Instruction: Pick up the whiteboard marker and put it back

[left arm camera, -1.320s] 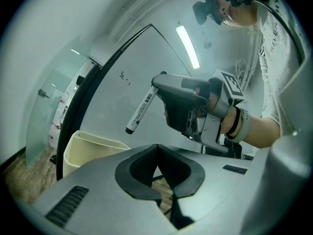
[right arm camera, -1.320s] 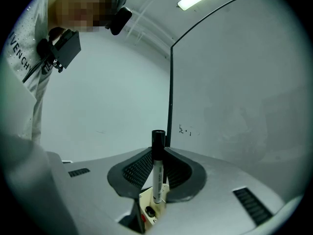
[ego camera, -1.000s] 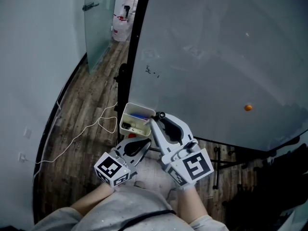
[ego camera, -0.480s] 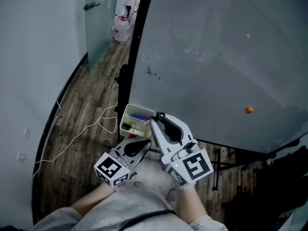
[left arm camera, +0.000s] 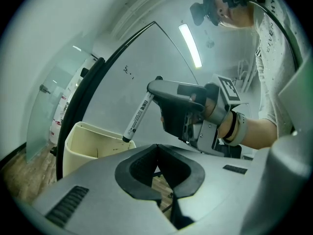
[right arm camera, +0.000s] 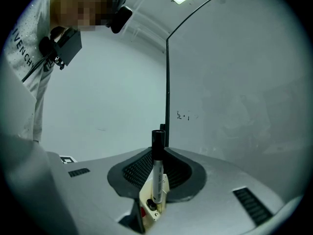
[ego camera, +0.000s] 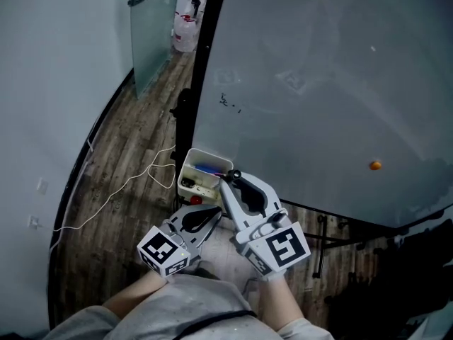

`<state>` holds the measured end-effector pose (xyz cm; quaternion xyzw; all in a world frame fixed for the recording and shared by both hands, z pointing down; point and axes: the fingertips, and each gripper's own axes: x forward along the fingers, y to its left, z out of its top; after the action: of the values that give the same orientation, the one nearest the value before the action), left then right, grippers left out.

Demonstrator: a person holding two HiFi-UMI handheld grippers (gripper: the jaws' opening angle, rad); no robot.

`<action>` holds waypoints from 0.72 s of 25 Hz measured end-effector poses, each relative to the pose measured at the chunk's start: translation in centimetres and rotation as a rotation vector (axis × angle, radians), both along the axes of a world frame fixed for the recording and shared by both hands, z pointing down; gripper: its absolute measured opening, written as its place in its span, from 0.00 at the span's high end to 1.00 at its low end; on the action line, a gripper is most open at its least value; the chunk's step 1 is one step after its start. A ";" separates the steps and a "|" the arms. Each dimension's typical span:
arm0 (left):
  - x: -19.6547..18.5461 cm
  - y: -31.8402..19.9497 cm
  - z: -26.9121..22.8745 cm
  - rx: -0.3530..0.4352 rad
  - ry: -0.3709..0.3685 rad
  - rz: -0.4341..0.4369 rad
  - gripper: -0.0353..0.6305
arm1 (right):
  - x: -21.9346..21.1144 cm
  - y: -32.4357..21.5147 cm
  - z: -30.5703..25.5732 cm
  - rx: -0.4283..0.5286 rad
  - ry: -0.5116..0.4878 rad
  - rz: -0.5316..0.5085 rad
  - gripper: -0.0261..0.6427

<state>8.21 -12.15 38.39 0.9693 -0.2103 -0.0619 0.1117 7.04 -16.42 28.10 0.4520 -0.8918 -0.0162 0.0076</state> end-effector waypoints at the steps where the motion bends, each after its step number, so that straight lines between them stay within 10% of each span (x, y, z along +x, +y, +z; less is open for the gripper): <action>1: -0.1 0.0 0.2 -0.005 -0.004 -0.003 0.92 | 0.0 -0.1 0.3 -0.007 -0.003 -0.002 0.85; 18: 0.4 -0.3 2.9 -0.055 -0.054 -0.033 0.92 | 0.9 -1.1 5.9 -0.101 -0.001 -0.024 0.85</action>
<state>8.60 -12.50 41.33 0.9636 -0.2306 -0.0317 0.1313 7.97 -17.55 33.96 0.4404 -0.8968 0.0288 0.0300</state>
